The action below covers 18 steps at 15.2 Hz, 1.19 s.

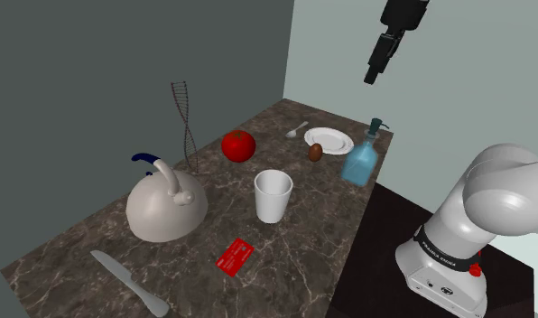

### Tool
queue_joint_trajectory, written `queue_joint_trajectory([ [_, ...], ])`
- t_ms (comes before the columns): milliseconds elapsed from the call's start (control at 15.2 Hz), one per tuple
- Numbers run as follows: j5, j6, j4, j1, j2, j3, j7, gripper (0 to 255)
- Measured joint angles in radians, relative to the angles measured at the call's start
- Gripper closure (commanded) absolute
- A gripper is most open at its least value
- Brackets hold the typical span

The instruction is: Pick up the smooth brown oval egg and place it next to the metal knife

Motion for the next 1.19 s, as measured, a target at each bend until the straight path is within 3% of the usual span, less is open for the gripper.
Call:
queue_joint_trajectory([
  [264,-0.01,0.067,-0.049,0.0,0.022,0.004,0.001,0],
  [660,-0.043,0.277,-0.188,-0.008,0.102,0.012,0.007,0],
  [1188,-0.107,0.581,-0.301,-0.031,0.305,0.03,0.041,0],
])
